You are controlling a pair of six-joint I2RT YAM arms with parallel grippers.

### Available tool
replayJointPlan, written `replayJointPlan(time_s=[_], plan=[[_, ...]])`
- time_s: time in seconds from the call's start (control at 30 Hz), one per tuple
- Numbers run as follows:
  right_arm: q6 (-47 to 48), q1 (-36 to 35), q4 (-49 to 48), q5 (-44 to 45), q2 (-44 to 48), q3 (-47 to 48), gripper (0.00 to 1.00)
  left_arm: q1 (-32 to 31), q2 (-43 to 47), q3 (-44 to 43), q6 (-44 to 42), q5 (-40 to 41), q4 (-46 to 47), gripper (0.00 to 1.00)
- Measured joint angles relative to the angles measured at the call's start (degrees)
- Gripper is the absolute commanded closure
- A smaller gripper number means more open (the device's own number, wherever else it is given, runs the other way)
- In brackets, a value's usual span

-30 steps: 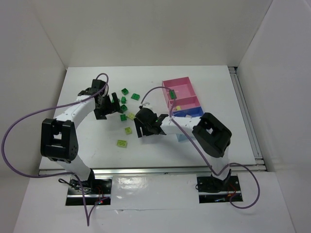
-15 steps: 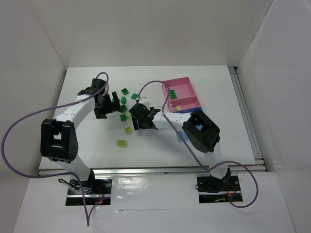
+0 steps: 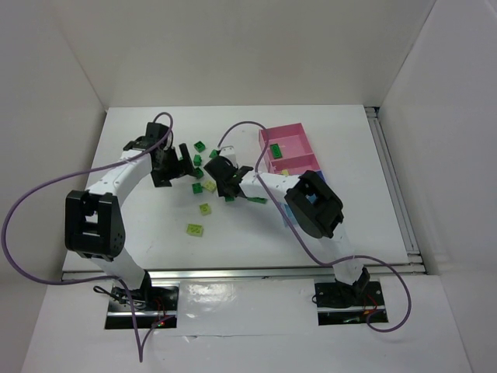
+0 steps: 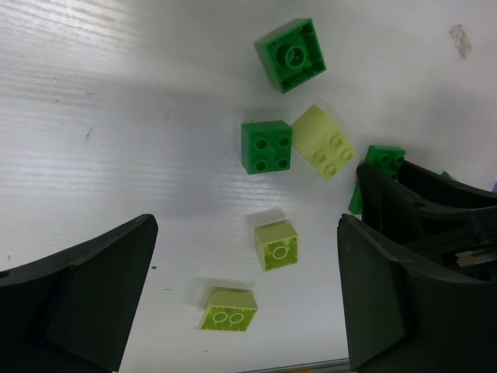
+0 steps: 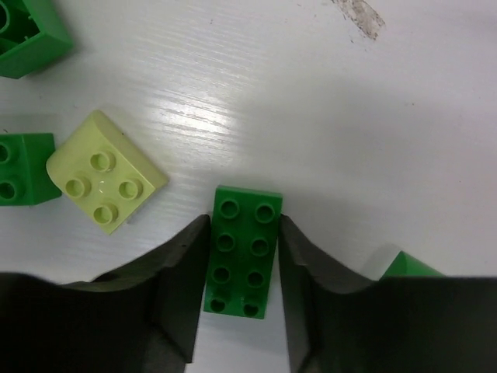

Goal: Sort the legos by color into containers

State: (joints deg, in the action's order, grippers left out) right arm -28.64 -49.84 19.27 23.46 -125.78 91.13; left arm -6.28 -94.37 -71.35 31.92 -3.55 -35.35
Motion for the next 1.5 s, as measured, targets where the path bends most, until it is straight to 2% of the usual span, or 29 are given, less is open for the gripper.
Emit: replayJointPlan(time_s=[0.07,0.1,0.2,0.33,0.5,0.73,0.87,0.93,0.97,1.0,1.03,1.13,1.3,1.5], plan=[[0.24,0.00,-0.07,0.09,0.00,0.00,0.67,0.00,-0.28,-0.83,0.02,-0.37,0.02,0.00],[0.28,0.00,-0.13,0.11,0.02,0.00,0.76,0.00,-0.48,-1.29,0.04,-0.61,0.00,0.00],[1.36,0.00,-0.28,-0.09,0.22,-0.15,0.83,-0.02,-1.64,-2.47,0.00,-1.27,0.04,0.00],[3.26,0.39,-0.50,-0.28,2.05,-2.23,0.83,-0.50,-3.80,-4.61,-0.07,-1.62,-0.63,0.00],[6.71,2.14,-1.66,0.26,9.42,-7.19,0.83,-1.97,-6.27,-8.13,-0.13,-1.18,-1.66,0.00],[8.37,12.98,-4.50,1.92,17.68,-7.17,0.81,-3.65,-11.52,-14.38,-0.31,0.22,-3.15,0.00],[8.37,20.02,-5.05,2.36,17.75,-6.67,0.81,-4.57,-15.69,-18.75,-1.14,1.18,-4.07,0.13],[8.39,22.16,-4.87,2.34,16.37,-5.38,0.76,-5.03,-17.66,-20.26,-1.86,1.49,-4.46,0.16],[8.41,22.91,-4.66,2.16,15.23,-4.20,0.67,-5.20,-18.64,-20.96,-2.10,1.70,-4.76,0.16],[8.63,23.43,-4.66,1.75,13.92,-2.93,0.38,-5.33,-19.63,-21.79,-2.19,1.88,-5.20,0.16],[8.55,23.85,-4.44,1.16,12.46,-1.44,0.30,-5.53,-20.65,-22.64,-2.23,2.10,-5.53,0.17],[9.44,24.41,-3.06,-0.35,7.39,4.94,0.19,-6.27,-23.30,-25.16,-2.32,3.32,-6.91,0.22],[11.13,24.44,-2.14,-1.01,6.32,6.54,0.17,-7.19,-26.75,-27.58,-2.80,6.69,-8.61,0.23],[11.87,25.03,-2.23,-2.56,10.51,2.51,0.17,-7.76,-30.42,-28.96,-0.28,9.51,-9.92,0.26]])
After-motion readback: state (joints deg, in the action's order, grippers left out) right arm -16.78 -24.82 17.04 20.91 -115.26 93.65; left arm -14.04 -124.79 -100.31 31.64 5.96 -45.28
